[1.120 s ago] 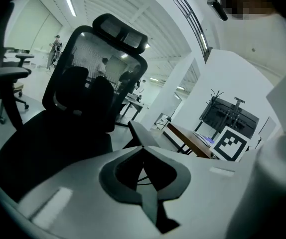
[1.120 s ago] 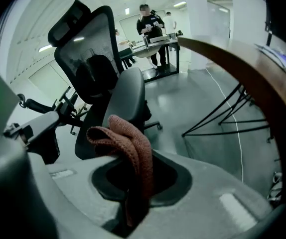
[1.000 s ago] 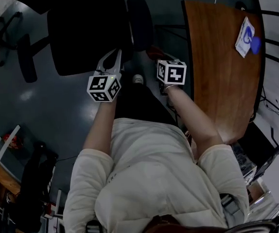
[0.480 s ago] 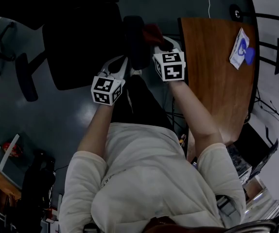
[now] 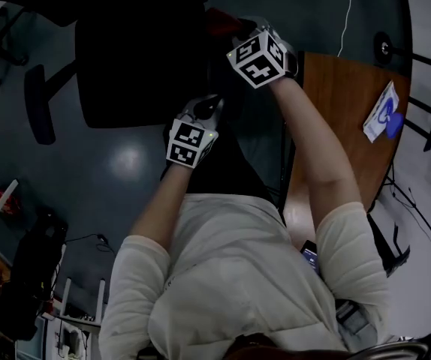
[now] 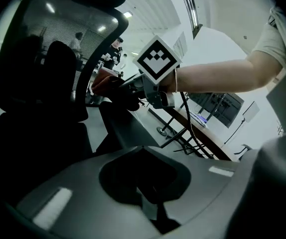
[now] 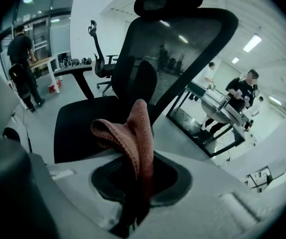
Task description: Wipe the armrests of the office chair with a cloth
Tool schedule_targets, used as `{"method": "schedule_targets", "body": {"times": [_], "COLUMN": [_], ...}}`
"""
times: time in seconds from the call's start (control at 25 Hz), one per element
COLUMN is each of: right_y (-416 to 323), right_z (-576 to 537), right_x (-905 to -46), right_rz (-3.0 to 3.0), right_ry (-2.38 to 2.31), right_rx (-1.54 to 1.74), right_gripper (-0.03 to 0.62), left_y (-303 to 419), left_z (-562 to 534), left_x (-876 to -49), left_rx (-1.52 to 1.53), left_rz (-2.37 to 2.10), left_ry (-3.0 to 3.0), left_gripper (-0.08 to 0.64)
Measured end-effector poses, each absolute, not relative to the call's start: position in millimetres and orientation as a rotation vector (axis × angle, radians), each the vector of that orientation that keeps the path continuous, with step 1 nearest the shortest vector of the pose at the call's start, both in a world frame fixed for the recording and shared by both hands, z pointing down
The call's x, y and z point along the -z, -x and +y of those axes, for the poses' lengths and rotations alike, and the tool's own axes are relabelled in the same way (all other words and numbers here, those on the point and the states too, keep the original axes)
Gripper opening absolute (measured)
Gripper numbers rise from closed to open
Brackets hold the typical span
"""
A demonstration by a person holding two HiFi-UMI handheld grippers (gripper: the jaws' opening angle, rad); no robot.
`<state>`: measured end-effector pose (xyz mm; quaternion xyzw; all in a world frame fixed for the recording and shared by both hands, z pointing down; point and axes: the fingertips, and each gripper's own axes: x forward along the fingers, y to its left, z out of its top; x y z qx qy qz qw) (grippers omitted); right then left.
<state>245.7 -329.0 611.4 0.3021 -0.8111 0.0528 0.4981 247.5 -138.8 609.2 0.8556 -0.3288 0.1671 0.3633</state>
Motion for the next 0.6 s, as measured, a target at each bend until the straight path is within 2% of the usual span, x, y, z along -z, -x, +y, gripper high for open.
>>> {"method": "schedule_targets", "body": {"times": [0.6], "right_y": [-275], "right_z": [-315], "right_x": [-640], "right_rz": [-1.867], "right_ry": [-0.638], "right_rx": [-0.243], "right_gripper": [0.048], "left_y": [-240], "left_z": [-144], "left_x": [-614], "left_rx": [-0.445], "left_rz": [-0.933], "left_ry": [-2.187], "left_gripper": [0.017]}}
